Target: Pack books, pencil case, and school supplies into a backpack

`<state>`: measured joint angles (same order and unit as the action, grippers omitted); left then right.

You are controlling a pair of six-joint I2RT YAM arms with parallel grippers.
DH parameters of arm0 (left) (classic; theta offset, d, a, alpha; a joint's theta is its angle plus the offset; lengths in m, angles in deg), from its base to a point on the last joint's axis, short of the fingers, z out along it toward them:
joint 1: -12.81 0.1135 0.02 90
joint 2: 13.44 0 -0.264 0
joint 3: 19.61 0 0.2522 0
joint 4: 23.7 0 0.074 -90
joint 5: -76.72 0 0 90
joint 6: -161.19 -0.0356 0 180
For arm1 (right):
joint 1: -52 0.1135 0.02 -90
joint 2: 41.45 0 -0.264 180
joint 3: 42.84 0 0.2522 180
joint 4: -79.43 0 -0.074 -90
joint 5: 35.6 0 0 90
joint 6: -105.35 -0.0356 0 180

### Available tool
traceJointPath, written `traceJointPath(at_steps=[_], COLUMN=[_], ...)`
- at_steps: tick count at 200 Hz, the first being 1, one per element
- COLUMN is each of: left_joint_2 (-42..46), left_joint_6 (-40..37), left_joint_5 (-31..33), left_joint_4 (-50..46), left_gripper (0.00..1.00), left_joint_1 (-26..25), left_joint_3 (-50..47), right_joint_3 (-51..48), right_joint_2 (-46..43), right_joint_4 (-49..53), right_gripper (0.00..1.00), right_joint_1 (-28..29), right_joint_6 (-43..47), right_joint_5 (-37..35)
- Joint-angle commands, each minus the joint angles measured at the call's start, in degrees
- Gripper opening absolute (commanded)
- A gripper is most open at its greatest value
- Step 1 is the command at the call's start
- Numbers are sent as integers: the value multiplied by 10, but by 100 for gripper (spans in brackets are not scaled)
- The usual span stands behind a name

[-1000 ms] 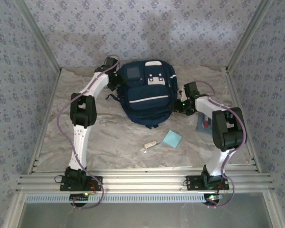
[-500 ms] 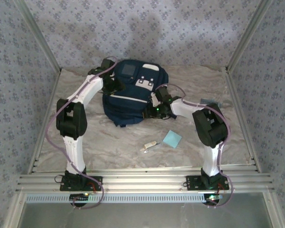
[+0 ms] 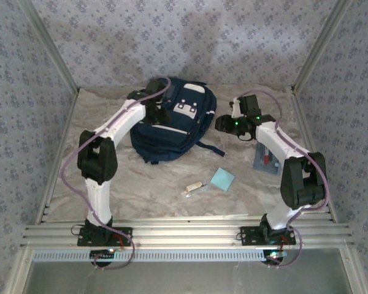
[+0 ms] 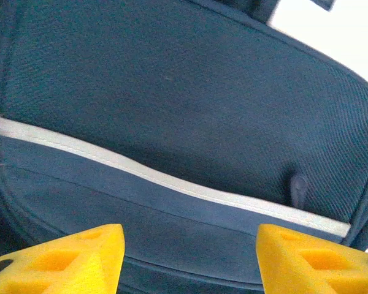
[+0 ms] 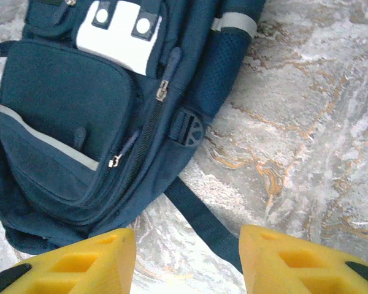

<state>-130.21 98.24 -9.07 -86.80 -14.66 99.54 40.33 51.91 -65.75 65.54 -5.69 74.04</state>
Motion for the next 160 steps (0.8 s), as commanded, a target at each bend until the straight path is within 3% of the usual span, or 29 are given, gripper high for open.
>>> traceJointPath(at_steps=[1,27,53,90,135,149,160], left_joint_2=[-30,-82,-152,-224,-250,-251,-250], left_joint_6=[-55,-96,-122,-134,-134,-134,-133], left_joint_5=[66,113,117,140,168,165,165], left_joint_4=[-25,-38,-71,-116,-155,-152,-143], left_gripper=[58,57,55,54,51,44,31], left_joint_1=[-46,-94,-123,-135,-136,-135,-133], left_joint_3=[42,111,190,264,265,242,220], right_joint_3=[2,3,0,-6,-6,-3,-2], right_joint_2=[9,21,27,23,26,29,31], right_joint_4=[12,1,0,1,1,-1,-1], right_gripper=[50,49,49,49,48,48,48], right_joint_1=[-3,0,4,4,4,4,4], right_joint_6=[-8,-20,-23,-22,-20,-22,-22], right_joint_5=[2,18,23,25,26,27,29])
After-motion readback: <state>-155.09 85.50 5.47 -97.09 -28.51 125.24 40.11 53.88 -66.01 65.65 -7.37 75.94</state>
